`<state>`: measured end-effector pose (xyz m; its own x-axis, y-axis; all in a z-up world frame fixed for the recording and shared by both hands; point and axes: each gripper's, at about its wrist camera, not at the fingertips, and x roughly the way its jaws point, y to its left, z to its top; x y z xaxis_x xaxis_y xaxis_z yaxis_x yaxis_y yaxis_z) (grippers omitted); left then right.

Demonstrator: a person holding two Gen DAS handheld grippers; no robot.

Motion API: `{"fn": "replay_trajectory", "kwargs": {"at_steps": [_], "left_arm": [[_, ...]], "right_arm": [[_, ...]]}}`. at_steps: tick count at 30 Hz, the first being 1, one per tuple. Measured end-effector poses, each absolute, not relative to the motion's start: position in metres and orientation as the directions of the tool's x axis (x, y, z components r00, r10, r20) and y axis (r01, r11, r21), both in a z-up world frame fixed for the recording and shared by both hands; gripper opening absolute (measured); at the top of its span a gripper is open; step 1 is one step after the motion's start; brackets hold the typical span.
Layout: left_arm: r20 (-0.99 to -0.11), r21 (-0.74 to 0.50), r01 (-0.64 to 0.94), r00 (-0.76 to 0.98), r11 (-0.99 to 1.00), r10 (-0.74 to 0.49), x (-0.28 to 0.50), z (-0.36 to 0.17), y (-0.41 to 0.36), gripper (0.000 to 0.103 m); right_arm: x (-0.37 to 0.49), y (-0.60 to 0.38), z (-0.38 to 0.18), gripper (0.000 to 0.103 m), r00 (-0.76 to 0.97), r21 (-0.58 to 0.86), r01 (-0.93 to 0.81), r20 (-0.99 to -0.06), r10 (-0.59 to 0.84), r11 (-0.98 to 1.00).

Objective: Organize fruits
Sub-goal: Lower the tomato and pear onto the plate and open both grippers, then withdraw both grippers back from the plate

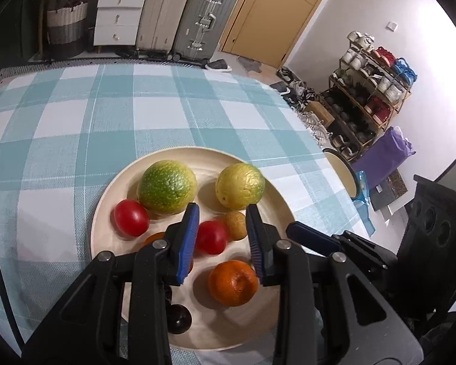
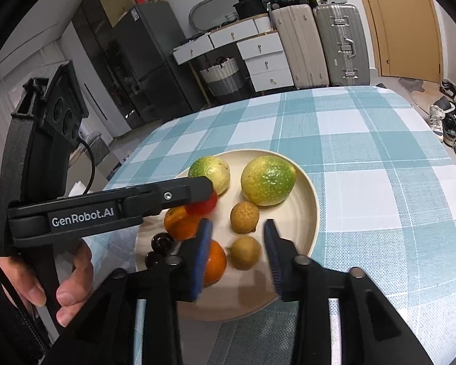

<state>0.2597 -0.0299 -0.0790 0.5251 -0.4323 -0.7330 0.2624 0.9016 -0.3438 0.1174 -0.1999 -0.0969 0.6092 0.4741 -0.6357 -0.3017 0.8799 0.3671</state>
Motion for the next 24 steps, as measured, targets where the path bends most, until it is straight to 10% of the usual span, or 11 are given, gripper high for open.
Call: {"fn": "replay_trajectory", "kwargs": {"at_steps": [15,24], "left_arm": [[-0.67,-0.252,0.248,0.653,0.935,-0.354,0.211,-0.033,-0.015,0.043],[-0.622,-0.156,0.191,0.743,0.969,-0.246,0.166,-0.004,-0.006,0.085]], "right_arm": [[0.082,-0.213,-0.068,0.06,0.72,0.33,-0.283,-0.548,0.426,0.901],[0.048,-0.209,-0.032,0.091,0.806,0.283,-0.314,-0.426,0.412,0.907]]}}
